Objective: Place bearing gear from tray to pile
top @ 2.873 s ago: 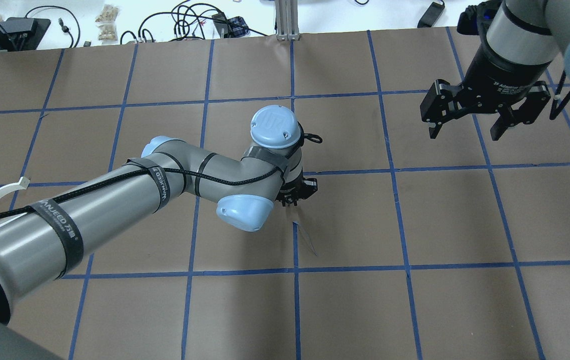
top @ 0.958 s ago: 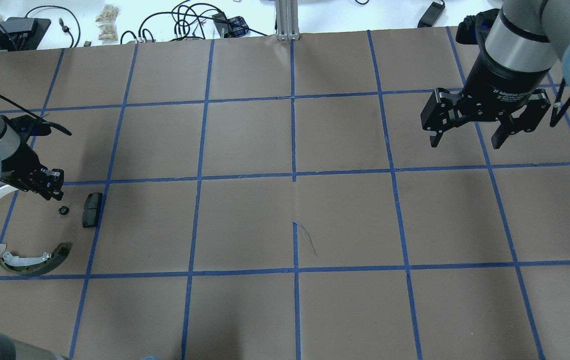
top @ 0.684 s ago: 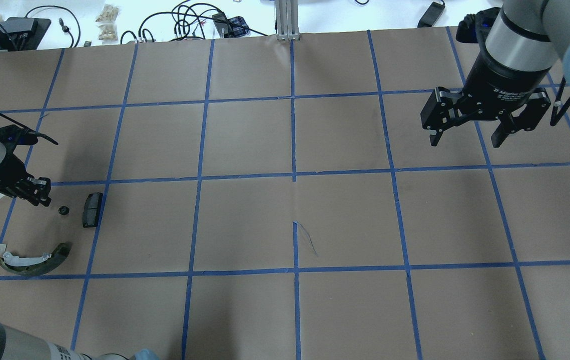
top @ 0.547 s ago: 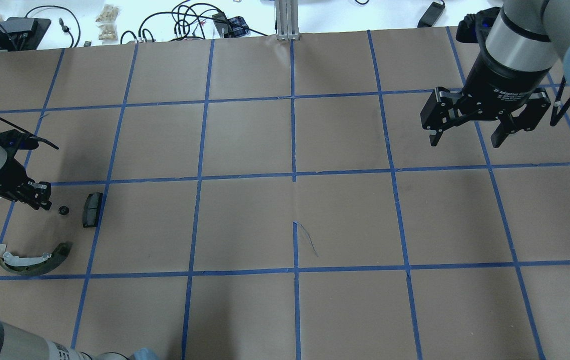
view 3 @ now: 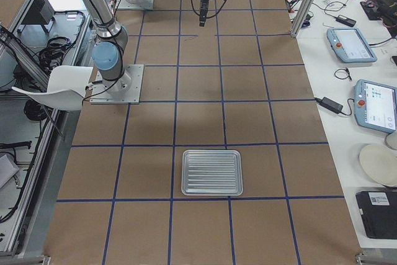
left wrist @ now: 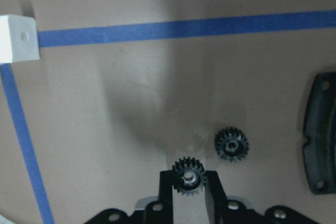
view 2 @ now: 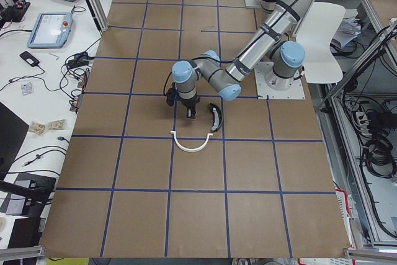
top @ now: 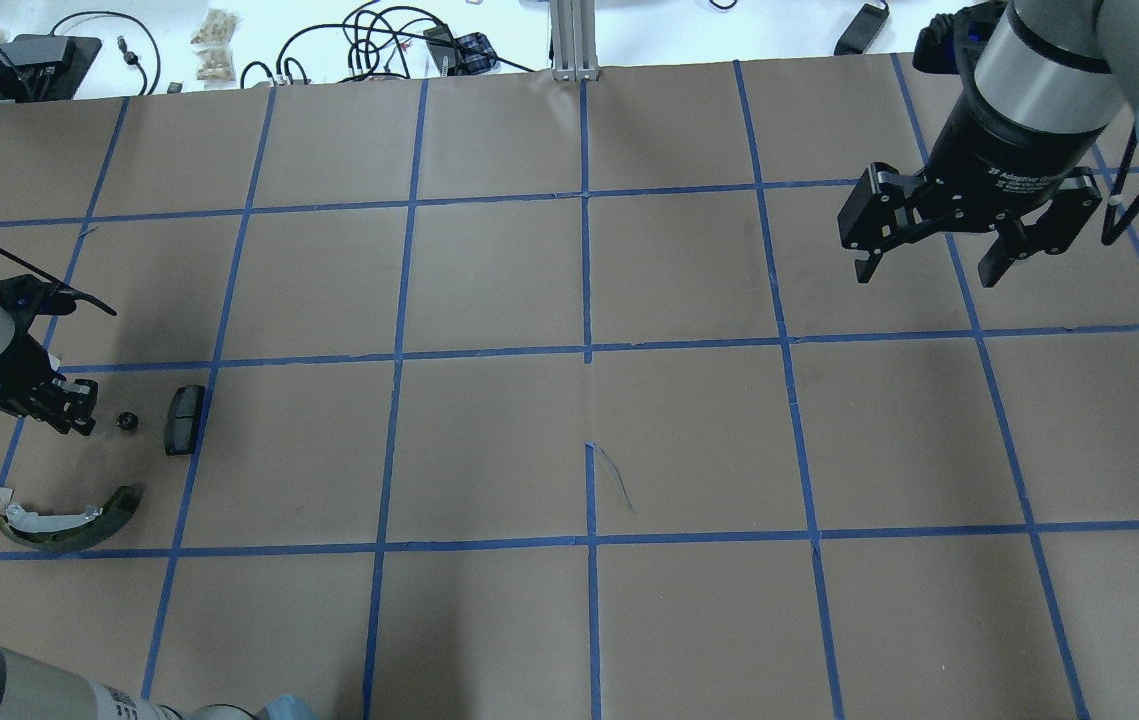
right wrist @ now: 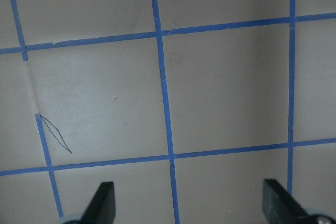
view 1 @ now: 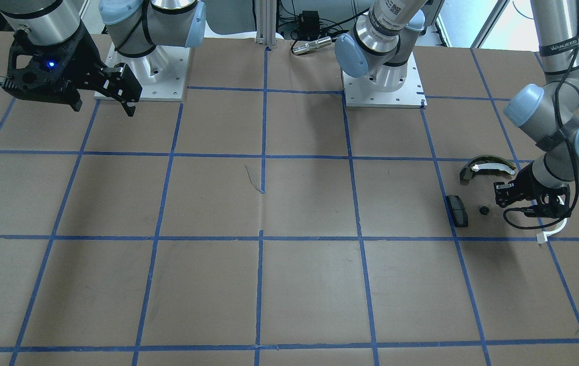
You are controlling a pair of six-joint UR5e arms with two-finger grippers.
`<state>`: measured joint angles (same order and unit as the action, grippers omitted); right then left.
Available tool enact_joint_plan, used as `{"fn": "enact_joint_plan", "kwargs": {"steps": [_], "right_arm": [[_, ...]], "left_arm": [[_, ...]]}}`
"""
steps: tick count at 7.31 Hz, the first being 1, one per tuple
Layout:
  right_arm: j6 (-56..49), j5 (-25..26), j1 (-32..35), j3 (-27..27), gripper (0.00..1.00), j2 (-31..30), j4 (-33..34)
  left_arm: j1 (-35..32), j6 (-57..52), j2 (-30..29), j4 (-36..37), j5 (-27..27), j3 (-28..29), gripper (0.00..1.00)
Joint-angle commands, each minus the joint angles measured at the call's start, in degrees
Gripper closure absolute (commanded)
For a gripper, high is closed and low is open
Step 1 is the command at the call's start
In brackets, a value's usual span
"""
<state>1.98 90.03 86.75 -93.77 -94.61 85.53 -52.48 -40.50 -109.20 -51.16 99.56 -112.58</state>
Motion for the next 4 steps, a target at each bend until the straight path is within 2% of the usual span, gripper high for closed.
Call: {"fn": "enact_joint_plan", "kwargs": {"steps": [1, 4], "right_arm": [[-0.4, 0.3, 0.0, -0.1, 0.00, -0.1, 0.0], [-0.6, 0.2, 0.0, -0.4, 0.00, -0.1, -0.5]], "left_arm": [[0.0, 0.2, -0.1, 0.2, 0.8, 0.4, 0.95], [-0.3, 0.8, -1.5, 0.2, -1.2, 0.4, 0.93]]}}
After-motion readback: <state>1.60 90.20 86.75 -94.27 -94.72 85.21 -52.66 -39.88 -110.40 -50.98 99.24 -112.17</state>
